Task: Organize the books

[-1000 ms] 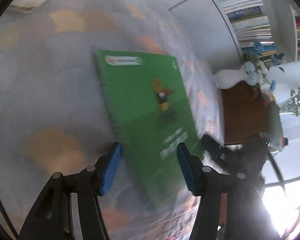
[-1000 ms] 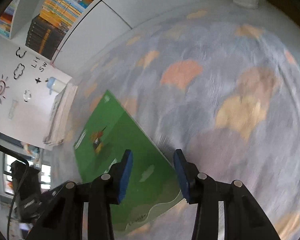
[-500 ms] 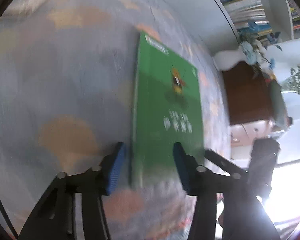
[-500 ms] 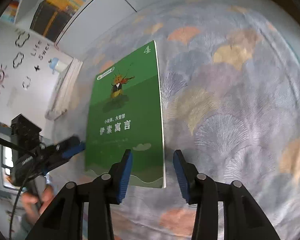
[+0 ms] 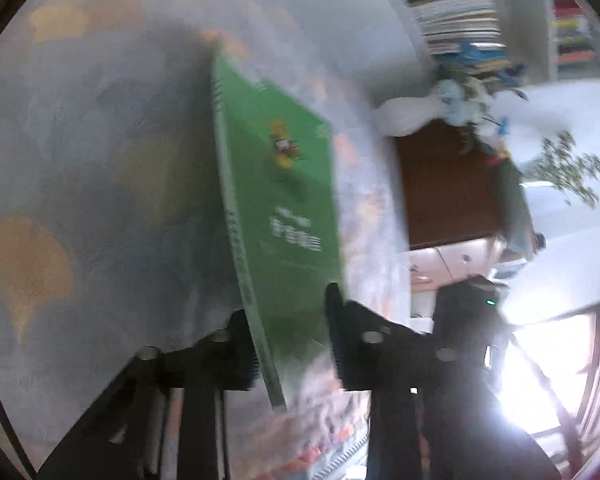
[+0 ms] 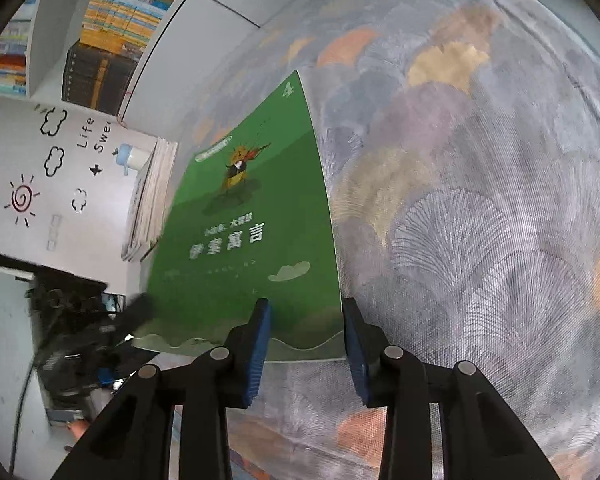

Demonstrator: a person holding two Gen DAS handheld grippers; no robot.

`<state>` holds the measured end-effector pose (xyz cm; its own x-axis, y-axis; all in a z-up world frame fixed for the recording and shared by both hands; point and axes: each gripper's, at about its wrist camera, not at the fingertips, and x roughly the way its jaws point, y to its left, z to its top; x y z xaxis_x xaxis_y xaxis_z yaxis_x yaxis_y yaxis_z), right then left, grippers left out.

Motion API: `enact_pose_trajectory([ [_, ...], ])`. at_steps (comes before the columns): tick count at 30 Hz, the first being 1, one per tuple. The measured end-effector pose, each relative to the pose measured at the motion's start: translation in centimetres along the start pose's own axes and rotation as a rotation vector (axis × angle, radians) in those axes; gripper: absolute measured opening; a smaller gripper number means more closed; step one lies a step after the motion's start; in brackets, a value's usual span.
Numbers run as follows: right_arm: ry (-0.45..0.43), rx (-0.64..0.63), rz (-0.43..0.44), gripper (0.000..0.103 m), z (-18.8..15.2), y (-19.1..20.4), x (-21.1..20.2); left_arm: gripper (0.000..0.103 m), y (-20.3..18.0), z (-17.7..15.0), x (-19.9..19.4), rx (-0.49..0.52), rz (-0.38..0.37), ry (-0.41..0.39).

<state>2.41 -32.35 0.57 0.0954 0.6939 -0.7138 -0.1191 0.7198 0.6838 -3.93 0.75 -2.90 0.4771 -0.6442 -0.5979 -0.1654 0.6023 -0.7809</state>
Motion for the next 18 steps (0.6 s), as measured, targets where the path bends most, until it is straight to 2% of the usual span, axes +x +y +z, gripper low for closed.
enact_pose_trajectory([
  [1, 0.004, 0.019, 0.013, 0.035, 0.1, -0.3, -0.1, 0.010, 0.3, 0.1, 0.1, -0.020, -0.021, -0.006],
  [4, 0.039, 0.090, 0.061, 0.035, 0.3, -1.4, -0.6, 0.009, 0.4, 0.7, -0.5, -0.071, -0.117, -0.022],
  [7, 0.041, 0.149, 0.124, 0.044, 0.2, -2.3, -1.1, 0.010, 0.8, 1.5, -1.0, -0.131, -0.221, -0.025],
  [8, 0.041, 0.166, 0.161, 0.051, 0.2, -2.5, -1.2, 0.010, 1.0, 1.9, -1.1, -0.166, -0.269, -0.022],
  [9, 0.045, 0.180, 0.196, 0.053, 0.2, -2.6, -1.1, 0.010, 1.1, 2.1, -1.2, -0.185, -0.288, -0.023],
  [12, 0.062, 0.251, 0.319, 0.053, 0.2, -2.5, 0.2, 0.010, 1.6, 2.6, -1.7, -0.234, -0.337, -0.013],
  [14, 0.052, 0.282, 0.376, 0.052, 0.6, -2.3, 1.2, 0.010, 1.8, 2.7, -1.8, -0.248, -0.334, 0.001],
  [15, 0.041, 0.287, 0.387, 0.043, 0.8, -2.1, 1.6, 0.010, 1.6, 2.8, -1.7, -0.240, -0.312, 0.004],
  [16, 0.025, 0.290, 0.388, 0.037, 1.0, -1.8, 2.0, 0.010, 1.5, 3.3, -1.7, -0.218, -0.273, 0.003],
  [17, 0.015, 0.283, 0.379, 0.029, 1.4, -1.2, 2.3, 0.010, 1.0, 3.5, -1.9, -0.161, -0.198, 0.006],
  [18, 0.003, 0.253, 0.351, 0.026, 1.6, -0.4, 2.3, 0.010, 0.5, 3.7, -2.0, -0.108, -0.139, 0.014],
])
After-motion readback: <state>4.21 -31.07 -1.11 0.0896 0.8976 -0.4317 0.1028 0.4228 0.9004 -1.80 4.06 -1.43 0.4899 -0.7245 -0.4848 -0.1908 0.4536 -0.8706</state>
